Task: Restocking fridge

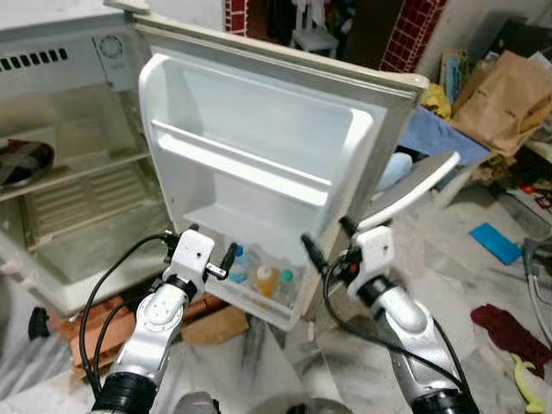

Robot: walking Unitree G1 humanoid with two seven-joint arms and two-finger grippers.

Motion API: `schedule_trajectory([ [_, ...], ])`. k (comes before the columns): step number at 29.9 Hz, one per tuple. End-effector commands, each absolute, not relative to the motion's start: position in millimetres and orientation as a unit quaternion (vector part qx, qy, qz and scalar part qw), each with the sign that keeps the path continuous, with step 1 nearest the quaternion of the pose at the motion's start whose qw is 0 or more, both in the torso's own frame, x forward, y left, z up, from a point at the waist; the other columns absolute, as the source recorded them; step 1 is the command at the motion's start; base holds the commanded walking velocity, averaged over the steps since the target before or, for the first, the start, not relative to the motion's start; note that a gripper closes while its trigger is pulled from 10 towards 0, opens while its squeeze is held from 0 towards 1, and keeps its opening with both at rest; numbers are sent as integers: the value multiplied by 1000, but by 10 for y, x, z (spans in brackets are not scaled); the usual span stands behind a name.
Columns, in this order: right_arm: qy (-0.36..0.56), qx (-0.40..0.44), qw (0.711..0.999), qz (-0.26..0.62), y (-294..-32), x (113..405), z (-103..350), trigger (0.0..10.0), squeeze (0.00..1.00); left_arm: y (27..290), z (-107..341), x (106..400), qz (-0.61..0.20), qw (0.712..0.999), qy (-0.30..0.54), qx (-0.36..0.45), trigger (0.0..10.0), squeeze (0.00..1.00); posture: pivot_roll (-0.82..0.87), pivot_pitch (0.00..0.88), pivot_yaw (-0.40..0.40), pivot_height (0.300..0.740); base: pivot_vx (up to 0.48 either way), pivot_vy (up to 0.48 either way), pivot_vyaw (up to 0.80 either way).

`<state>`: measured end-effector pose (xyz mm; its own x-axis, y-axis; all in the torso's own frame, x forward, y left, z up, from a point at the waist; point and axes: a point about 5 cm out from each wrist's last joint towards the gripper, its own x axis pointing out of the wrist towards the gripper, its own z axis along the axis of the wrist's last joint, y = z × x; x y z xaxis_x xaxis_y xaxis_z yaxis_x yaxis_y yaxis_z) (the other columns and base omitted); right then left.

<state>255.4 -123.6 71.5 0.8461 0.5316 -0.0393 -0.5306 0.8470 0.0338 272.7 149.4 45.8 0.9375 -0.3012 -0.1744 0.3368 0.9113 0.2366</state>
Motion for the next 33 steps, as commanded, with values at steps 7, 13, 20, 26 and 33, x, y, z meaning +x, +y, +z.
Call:
schedule_trajectory([
  [7,22,14,951,308,-1220,2549,785,10000,0,1465,492,2752,-168,974,63,137,10000,0,-4,0,-63,740,0,-448,0],
  [13,22,13,950,312,-1209,2544,791,10000,0,1470,498,2756,-167,974,62,141,10000,0,-3,0,-62,740,0,-446,0],
  [20,67,29,916,394,-1192,2423,716,10000,0,1509,497,2739,-161,975,62,139,10000,0,1,0,-64,740,0,-114,0],
  [26,41,-15,936,349,-1376,2599,787,10000,0,1617,437,2701,-129,982,99,97,10000,0,3,0,-64,740,0,0,0],
  [33,-20,-41,963,267,-1563,2875,1031,10000,0,1758,291,2466,-94,981,167,-2,10000,0,23,0,-60,740,0,0,800],
])
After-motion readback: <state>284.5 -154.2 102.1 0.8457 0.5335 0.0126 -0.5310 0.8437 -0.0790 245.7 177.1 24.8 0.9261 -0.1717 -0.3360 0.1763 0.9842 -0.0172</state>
